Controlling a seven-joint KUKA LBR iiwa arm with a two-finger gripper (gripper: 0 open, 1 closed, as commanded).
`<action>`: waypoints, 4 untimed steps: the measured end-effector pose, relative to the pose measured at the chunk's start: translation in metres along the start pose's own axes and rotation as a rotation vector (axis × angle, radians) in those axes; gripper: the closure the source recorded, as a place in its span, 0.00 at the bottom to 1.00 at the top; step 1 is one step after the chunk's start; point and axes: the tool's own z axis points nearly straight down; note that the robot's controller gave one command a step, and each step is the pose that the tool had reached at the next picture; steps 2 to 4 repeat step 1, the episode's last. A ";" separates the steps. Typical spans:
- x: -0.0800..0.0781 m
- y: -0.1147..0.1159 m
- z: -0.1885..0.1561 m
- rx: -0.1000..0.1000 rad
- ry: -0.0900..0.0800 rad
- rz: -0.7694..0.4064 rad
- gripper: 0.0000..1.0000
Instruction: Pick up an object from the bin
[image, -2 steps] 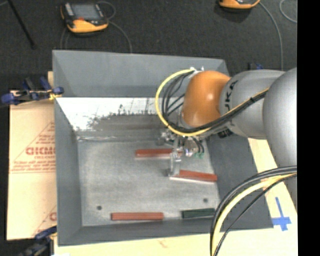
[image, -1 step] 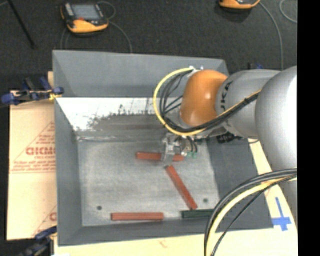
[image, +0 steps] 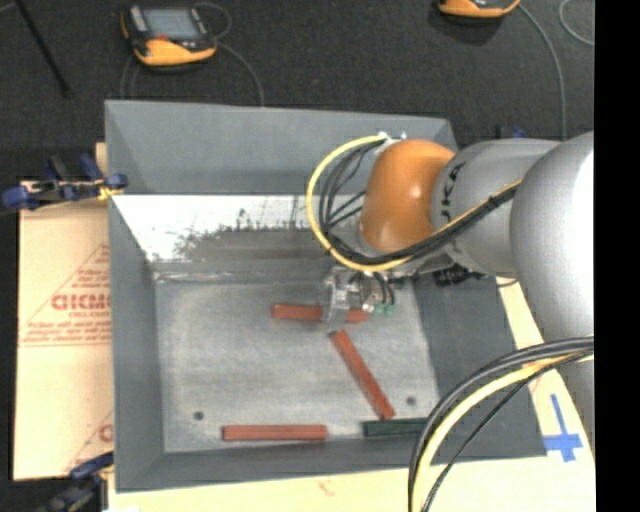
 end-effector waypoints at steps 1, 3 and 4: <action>0.000 0.000 -0.002 0.000 0.002 0.000 1.00; 0.000 0.000 -0.002 0.000 0.002 0.000 1.00; 0.000 0.000 -0.002 0.000 0.002 0.000 1.00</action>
Offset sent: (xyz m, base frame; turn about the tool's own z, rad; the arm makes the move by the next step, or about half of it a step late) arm 0.0000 0.0000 0.0791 0.0000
